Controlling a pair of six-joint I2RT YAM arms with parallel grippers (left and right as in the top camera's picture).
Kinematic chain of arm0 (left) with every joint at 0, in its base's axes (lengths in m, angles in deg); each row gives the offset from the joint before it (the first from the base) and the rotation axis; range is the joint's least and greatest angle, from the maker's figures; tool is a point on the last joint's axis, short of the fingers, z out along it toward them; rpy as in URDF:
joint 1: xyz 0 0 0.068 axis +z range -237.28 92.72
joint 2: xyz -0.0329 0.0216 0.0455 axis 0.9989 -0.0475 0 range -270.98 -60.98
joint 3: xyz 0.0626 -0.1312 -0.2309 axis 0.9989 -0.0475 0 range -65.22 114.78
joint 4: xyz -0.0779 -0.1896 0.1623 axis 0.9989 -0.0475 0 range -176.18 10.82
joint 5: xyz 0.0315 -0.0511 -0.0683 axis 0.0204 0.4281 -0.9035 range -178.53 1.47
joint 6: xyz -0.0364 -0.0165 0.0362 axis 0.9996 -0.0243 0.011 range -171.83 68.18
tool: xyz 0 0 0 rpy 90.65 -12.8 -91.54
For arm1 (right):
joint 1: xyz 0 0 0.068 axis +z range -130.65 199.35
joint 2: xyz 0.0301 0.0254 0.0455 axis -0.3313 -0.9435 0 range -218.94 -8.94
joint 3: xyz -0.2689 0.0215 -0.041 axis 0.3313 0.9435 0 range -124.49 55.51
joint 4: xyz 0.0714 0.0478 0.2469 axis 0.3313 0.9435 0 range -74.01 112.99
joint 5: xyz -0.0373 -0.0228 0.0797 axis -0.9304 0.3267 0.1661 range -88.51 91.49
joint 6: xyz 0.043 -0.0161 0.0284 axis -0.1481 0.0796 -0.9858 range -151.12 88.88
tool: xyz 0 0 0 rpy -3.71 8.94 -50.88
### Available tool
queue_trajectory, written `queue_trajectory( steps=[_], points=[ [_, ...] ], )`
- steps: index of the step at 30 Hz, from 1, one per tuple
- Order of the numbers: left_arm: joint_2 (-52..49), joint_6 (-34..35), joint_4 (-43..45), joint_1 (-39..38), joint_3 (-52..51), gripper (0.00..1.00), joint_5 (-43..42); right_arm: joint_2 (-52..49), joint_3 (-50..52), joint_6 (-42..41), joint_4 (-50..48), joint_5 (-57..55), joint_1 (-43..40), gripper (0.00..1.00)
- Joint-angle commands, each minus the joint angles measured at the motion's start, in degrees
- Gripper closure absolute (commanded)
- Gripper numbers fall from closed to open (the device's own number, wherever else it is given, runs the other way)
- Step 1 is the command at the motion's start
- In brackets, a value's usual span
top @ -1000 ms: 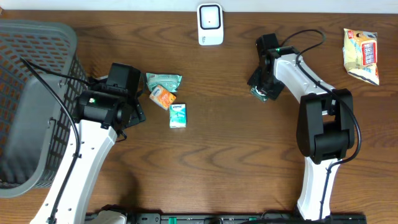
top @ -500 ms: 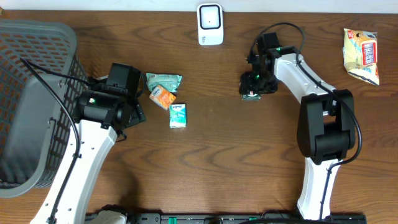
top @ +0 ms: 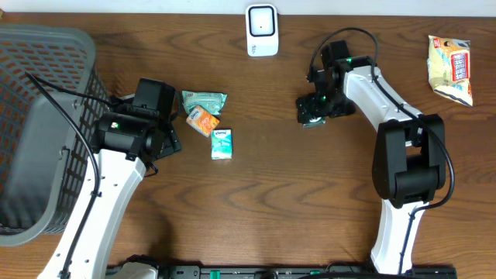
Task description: Scan the item barcode
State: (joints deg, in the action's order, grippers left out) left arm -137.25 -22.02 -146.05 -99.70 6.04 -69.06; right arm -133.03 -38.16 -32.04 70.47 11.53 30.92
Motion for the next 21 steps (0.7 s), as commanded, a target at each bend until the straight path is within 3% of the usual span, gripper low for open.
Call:
queue_trajectory(
  steps=[1,13,21],
  points=[
    [0.3,0.3,-0.2,0.3,0.2,0.02,0.7,1.9,0.2,-7.9,0.7,6.5,0.9,0.01],
    [0.3,0.3,-0.2,0.3,0.2,0.02,0.7,1.9,0.5,-24.9,6.7,-7.5,1.9,0.01],
    [0.3,0.3,-0.2,0.3,0.2,0.02,0.7,1.9,0.5,-30.8,5.9,10.4,2.5,0.01]
  ],
)
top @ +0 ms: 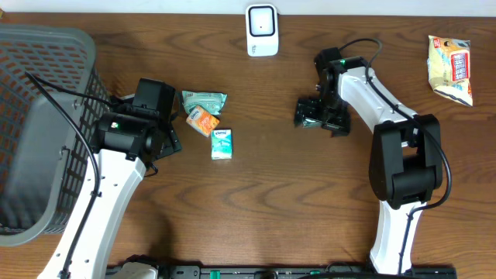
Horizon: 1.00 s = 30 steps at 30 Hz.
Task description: Scan the item barcode
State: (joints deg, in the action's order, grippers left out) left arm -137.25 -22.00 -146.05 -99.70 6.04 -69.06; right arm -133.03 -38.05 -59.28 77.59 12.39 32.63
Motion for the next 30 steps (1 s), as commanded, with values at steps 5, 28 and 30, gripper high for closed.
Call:
queue_trajectory(
  steps=[5,28,30],
  points=[
    [0.3,0.3,-0.2,0.3,0.2,0.02,0.7,1.9,0.4,-14.0,-6.7,10.5,1.1,0.01],
    [0.3,0.3,-0.2,0.3,0.2,0.02,0.7,1.0,0.5,-53.0,-11.3,-12.9,2.7,0.01],
    [0.3,0.3,-0.2,0.3,0.2,0.02,0.7,0.3,0.5,-53.0,-11.3,-13.3,2.7,0.01]
  ],
)
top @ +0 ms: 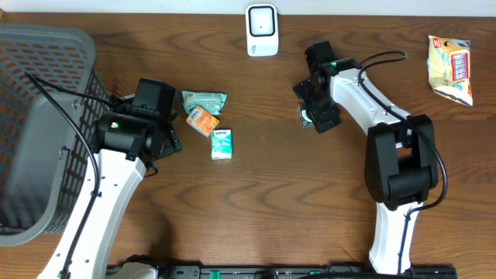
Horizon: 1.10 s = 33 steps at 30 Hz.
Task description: Scan the item barcode
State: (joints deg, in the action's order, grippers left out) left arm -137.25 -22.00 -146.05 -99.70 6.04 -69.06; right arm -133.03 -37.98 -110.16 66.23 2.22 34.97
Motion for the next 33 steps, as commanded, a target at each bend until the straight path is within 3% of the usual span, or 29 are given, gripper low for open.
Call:
queue_trajectory(
  steps=[1,5,16,21,23,33],
  points=[
    [0.3,0.3,-0.2,0.3,0.2,0.02,0.7,0.1,0.5,-2.2,0.0,-3.3,0.3,0.01],
    [0.3,0.3,-0.2,0.3,0.2,0.02,0.7,-1.4,0.5,-2.1,-0.6,-3.6,0.1,0.11],
    [0.3,0.3,-0.2,0.3,0.2,0.02,0.7,-3.7,0.5,-1.8,1.6,0.2,1.1,0.13],
    [0.3,0.3,-0.2,0.3,0.2,0.03,0.7,-3.7,0.5,2.4,3.5,0.5,0.9,0.36],
    [0.3,0.3,-0.2,0.3,0.2,0.02,0.7,-3.6,0.5,3.3,4.7,0.5,0.6,0.36],
    [0.3,0.3,-0.2,0.3,0.2,0.02,0.7,-3.5,-1.5,24.9,4.9,0.7,-1.7,0.37]
  ],
)
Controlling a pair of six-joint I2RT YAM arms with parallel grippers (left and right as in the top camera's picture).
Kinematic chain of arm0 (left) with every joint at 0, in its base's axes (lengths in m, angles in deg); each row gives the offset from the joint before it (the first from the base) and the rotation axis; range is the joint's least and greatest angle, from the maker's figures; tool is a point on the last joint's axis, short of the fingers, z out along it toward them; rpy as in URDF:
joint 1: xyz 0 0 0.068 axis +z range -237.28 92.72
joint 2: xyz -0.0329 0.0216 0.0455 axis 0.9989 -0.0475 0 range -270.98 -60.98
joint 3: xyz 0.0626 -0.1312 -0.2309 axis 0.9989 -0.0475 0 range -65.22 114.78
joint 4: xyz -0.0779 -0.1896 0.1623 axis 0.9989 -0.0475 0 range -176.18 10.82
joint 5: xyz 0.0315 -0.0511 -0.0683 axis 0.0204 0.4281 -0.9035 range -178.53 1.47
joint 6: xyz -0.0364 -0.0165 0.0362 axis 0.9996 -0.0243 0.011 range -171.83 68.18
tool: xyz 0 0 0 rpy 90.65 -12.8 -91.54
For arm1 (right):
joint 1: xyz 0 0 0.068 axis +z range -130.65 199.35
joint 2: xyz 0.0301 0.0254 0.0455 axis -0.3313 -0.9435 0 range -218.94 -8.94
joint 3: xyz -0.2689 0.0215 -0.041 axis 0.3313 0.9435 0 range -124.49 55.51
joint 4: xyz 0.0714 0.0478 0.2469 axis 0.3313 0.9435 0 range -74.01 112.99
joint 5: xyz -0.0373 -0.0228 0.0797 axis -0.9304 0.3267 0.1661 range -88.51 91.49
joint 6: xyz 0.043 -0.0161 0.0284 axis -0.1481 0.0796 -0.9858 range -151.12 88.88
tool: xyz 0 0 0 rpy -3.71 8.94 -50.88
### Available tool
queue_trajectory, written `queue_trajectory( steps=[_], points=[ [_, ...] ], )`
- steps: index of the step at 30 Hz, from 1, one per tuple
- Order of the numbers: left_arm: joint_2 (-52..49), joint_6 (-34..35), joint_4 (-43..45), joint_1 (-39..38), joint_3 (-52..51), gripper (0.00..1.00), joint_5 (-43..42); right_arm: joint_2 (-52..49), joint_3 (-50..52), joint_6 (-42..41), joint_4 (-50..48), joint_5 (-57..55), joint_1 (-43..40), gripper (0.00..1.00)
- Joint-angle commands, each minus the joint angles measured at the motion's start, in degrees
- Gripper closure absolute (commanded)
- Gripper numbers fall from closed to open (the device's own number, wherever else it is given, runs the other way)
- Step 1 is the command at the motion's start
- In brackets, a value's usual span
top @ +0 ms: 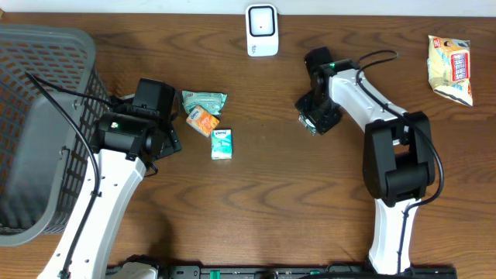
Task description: Scan the item barcode
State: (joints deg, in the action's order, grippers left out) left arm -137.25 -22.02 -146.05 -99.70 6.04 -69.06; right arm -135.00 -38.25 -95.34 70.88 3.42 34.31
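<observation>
The white barcode scanner [262,29] stands at the table's far edge, in the middle. My right gripper [312,120] hangs to its lower right, fingers pointing down, and looks shut on a small green and white packet [308,122] that peeks out at the fingertips. My left gripper [167,141] rests low on the table beside a green packet [204,101], an orange packet [203,120] and a small tissue pack [222,143]. Its jaws are hidden under the wrist.
A grey mesh basket [46,54] fills the left side. A yellow and red snack bag [450,68] lies at the far right. Bare wood lies between the scanner and the right gripper.
The right wrist has turned a little and the gripper sits slightly lower and to the right, with the small packet still at its tips. The left arm and the loose packets have not moved.
The right gripper was to the lower right of the scanner with the small packet. It was then turned differently at about the same spot, then nearer the scanner. Now it is there again, at a slightly changed angle. The left arm stayed put throughout.
</observation>
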Motion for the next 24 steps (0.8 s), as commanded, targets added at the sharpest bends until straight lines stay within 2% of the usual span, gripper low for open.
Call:
queue_trajectory(
  steps=[1,5,7,12,17,20,24],
  points=[
    [0.3,0.3,-0.2,0.3,0.2,0.02,0.7,-1.3,-1.5,11.9,0.2,0.1,-1.1,0.37],
    [0.3,0.3,-0.2,0.3,0.2,0.03,0.7,-0.3,-2.8,17.9,0.2,5.2,-1.1,0.37],
    [0.3,0.3,-0.2,0.3,0.2,0.02,0.7,0.2,-3.5,20.5,0.2,8.9,-1.1,0.41],
    [0.3,0.3,-0.2,0.3,0.2,0.02,0.7,1.8,-3.8,26.2,-0.2,18.7,-1.0,0.4],
    [0.3,0.3,-0.2,0.3,0.2,0.02,0.7,2.3,-3.9,26.2,-0.5,23.8,-1.0,0.39],
    [0.3,0.3,-0.2,0.3,0.2,0.02,0.7,2.4,-4.0,26.1,-5.9,31.6,-1.3,0.39],
    [0.3,0.3,-0.2,0.3,0.2,0.02,0.7,2.4,-4.8,22.2,-14.4,37.6,-1.5,0.48]
  ],
)
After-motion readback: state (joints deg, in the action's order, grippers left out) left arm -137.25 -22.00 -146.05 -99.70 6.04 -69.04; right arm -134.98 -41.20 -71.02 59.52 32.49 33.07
